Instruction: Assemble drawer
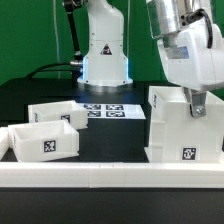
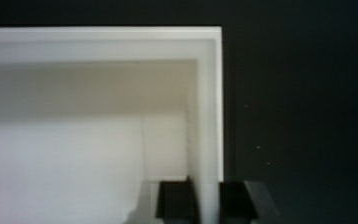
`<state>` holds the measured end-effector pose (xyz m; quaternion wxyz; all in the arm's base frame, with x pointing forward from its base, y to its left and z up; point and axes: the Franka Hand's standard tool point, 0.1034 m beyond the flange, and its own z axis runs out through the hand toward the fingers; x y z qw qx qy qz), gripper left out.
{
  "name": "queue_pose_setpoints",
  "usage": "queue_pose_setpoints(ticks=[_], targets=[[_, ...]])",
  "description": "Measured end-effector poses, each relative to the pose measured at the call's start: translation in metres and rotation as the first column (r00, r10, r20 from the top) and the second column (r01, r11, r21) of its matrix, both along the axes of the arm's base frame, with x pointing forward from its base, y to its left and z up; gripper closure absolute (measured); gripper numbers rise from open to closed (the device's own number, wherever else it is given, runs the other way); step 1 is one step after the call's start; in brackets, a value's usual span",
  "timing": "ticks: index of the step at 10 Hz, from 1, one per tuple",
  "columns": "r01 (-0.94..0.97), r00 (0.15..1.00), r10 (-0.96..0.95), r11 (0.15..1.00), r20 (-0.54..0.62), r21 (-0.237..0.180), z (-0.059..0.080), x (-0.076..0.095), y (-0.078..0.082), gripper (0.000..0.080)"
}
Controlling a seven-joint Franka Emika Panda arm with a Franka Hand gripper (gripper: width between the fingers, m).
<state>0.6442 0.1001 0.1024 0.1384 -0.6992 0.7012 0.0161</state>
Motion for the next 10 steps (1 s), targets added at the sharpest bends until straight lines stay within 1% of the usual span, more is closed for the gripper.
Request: queue_pose_setpoints(ticks=[3, 4, 5, 7, 8, 9, 10], targets=[[-0.007, 1.000, 0.007, 1.000, -0.007, -0.001, 0.000, 0.001, 0.000, 0.0755], [-0.009, 1.000, 0.009, 1.000, -0.006, -0.001, 0.000, 0.001, 0.000, 0.0550], [-0.010, 1.000, 0.010, 1.000, -0.006, -0.002, 0.000, 0.001, 0.000, 0.0550], [-0.083, 0.997, 0.083, 0.996, 0.008, -0.016, 0.001, -0.004, 0.002, 0.0276], [-0.161, 0.987, 0.162, 0.986, 0.023, -0.031, 0.006, -0.008, 0.001, 0.0276], [-0.217, 0.975, 0.218, 0.975, 0.034, -0.044, 0.011, -0.016, 0.001, 0.0179], [-0.265, 0.963, 0.268, 0.963, 0.042, -0.055, 0.019, -0.026, 0.000, 0.0154]])
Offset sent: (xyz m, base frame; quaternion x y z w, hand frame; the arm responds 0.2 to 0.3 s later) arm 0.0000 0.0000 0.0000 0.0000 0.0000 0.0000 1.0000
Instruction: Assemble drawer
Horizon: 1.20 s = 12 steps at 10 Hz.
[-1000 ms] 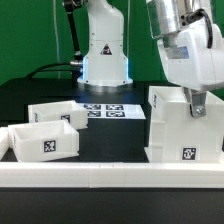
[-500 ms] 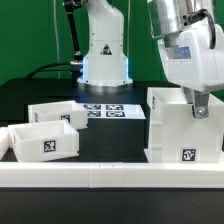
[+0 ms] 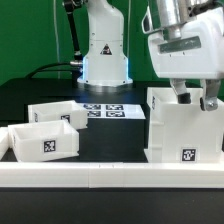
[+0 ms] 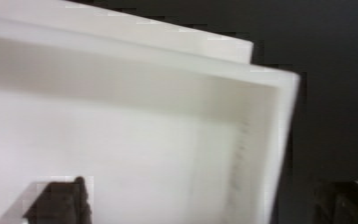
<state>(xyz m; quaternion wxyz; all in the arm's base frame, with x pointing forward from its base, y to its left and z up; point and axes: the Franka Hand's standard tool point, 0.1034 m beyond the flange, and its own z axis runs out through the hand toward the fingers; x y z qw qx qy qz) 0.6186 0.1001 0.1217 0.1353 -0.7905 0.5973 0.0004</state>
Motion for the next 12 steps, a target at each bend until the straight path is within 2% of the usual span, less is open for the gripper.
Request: queue_pose_setpoints(ticks=[3, 6, 7, 8, 9, 11, 12], targets=[[-0.174, 0.984, 0.175, 0.985, 0.024, -0.019, 0.029, -0.026, 0.002, 0.0150], [-0.236, 0.971, 0.237, 0.971, 0.036, -0.033, 0.027, -0.025, 0.002, 0.0150], [-0.398, 0.916, 0.400, 0.915, 0.022, -0.066, 0.023, -0.032, -0.003, 0.0150], [-0.572, 0.820, 0.572, 0.814, -0.037, -0.098, 0.018, -0.042, -0.015, 0.0150], [-0.710, 0.700, 0.713, 0.692, -0.026, -0.134, 0.020, -0.041, -0.029, 0.0150], [-0.886, 0.436, 0.898, 0.414, -0.067, -0.210, 0.024, -0.039, -0.045, 0.0150], [-0.905, 0.389, 0.919, 0.368, -0.065, -0.214, 0.023, -0.040, -0.044, 0.0150]])
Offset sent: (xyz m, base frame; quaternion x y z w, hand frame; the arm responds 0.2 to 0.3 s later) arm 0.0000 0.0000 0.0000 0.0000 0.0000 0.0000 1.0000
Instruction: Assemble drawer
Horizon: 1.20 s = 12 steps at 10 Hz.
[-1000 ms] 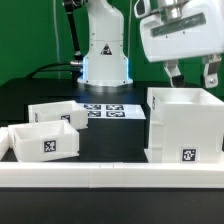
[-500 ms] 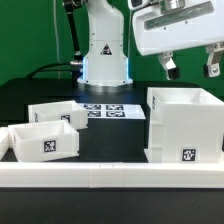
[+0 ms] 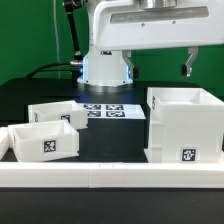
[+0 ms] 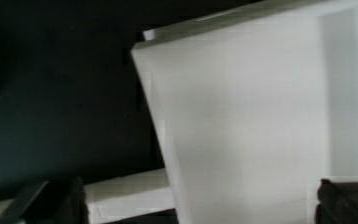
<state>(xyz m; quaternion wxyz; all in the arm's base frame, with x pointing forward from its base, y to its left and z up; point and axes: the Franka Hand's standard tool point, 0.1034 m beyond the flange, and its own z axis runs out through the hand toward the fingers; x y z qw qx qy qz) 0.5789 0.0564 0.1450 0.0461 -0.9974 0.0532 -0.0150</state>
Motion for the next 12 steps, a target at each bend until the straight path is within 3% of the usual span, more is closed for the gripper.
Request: queue_pose_setpoints(ticks=[3, 6, 9, 12], targets=[[-0.219, 0.975, 0.220, 0.976, 0.015, -0.015, -0.001, -0.004, -0.008, 0.0150], [-0.393, 0.919, 0.394, 0.918, 0.012, -0.049, -0.011, -0.029, -0.077, 0.0150], [-0.455, 0.887, 0.460, 0.886, 0.037, -0.094, -0.035, -0.034, -0.115, 0.0150], [-0.455, 0.888, 0.459, 0.886, 0.032, -0.089, -0.034, -0.034, -0.113, 0.0150]])
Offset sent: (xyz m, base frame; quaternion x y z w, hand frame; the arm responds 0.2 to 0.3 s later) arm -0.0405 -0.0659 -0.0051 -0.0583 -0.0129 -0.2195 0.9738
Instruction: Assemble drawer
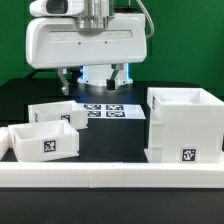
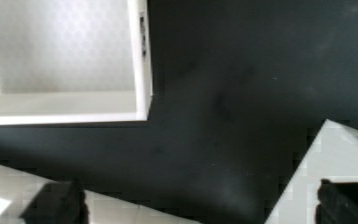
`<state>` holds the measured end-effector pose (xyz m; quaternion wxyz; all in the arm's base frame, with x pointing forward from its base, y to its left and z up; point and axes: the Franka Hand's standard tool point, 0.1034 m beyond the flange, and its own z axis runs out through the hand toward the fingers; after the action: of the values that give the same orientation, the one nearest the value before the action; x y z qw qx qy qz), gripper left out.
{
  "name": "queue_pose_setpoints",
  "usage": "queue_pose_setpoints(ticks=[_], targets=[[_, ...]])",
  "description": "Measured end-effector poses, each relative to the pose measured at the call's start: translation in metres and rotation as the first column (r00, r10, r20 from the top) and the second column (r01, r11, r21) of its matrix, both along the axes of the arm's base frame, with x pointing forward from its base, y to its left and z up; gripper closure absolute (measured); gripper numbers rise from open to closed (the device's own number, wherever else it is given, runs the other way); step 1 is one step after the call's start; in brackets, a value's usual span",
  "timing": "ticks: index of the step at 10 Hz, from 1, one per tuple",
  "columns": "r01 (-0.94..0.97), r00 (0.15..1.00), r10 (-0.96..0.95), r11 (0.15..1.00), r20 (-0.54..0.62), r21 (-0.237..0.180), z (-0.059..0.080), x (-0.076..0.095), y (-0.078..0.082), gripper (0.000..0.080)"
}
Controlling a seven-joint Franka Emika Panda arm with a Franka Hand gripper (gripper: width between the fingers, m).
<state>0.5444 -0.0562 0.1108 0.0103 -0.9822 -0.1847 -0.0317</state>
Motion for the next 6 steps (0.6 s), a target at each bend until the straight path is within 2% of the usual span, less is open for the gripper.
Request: queue_pose_setpoints(ticks=[1, 3, 4, 6], targets=[[-0.016, 1.000, 0.016, 1.000, -0.002, -0.001, -0.002, -0.001, -0.002, 0.0150], [-0.074, 0.997, 0.074, 0.997, -0.014, -0.015, -0.022, -0.012, -0.026, 0.0150], [-0.072, 0.997, 0.072, 0.997, -0.028, -0.016, -0.033, -0.016, -0.032, 0.0150], [-0.077, 0.997, 0.076, 0.997, -0.027, -0.026, -0.049, -0.018, -0.035, 0.0150]])
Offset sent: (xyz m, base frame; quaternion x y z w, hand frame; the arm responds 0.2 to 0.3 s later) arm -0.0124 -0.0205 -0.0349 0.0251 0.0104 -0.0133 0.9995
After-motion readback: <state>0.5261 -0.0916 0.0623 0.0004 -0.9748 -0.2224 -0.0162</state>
